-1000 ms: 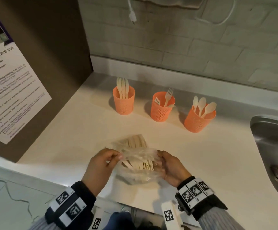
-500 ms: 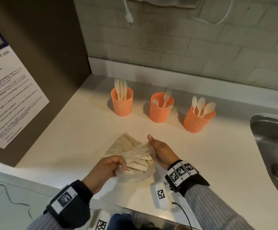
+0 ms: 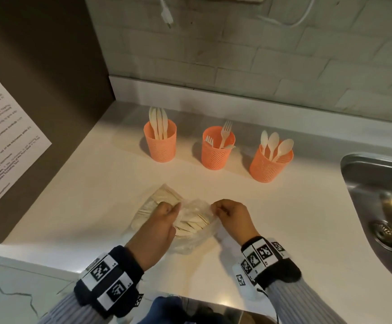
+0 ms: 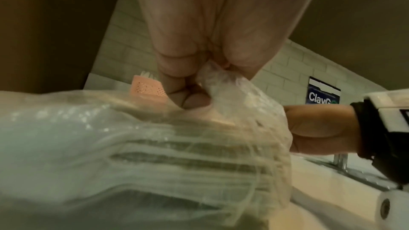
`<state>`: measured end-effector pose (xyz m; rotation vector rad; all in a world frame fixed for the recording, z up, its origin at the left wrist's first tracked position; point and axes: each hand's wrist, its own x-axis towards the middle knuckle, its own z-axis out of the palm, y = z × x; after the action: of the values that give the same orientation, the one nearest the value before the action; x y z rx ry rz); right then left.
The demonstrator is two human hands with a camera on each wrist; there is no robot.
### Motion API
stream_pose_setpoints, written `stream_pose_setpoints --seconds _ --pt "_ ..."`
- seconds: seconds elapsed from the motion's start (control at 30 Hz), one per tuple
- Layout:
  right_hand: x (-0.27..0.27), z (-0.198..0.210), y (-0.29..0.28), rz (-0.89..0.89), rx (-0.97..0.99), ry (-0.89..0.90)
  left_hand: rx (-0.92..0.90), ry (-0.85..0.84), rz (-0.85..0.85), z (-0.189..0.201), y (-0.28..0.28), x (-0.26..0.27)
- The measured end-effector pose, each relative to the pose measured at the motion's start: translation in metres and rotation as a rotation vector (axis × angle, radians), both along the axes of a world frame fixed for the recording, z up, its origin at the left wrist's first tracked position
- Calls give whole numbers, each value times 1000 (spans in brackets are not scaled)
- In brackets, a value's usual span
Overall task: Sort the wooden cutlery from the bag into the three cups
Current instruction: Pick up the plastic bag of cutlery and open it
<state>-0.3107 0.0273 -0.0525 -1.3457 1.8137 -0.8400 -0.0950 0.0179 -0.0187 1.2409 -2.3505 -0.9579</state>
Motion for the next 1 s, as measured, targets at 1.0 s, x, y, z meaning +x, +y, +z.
stream_pose_setpoints --seconds 1.0 --pt "55 33 23 508 -113 593 -144 -23 139 -34 9 -1"
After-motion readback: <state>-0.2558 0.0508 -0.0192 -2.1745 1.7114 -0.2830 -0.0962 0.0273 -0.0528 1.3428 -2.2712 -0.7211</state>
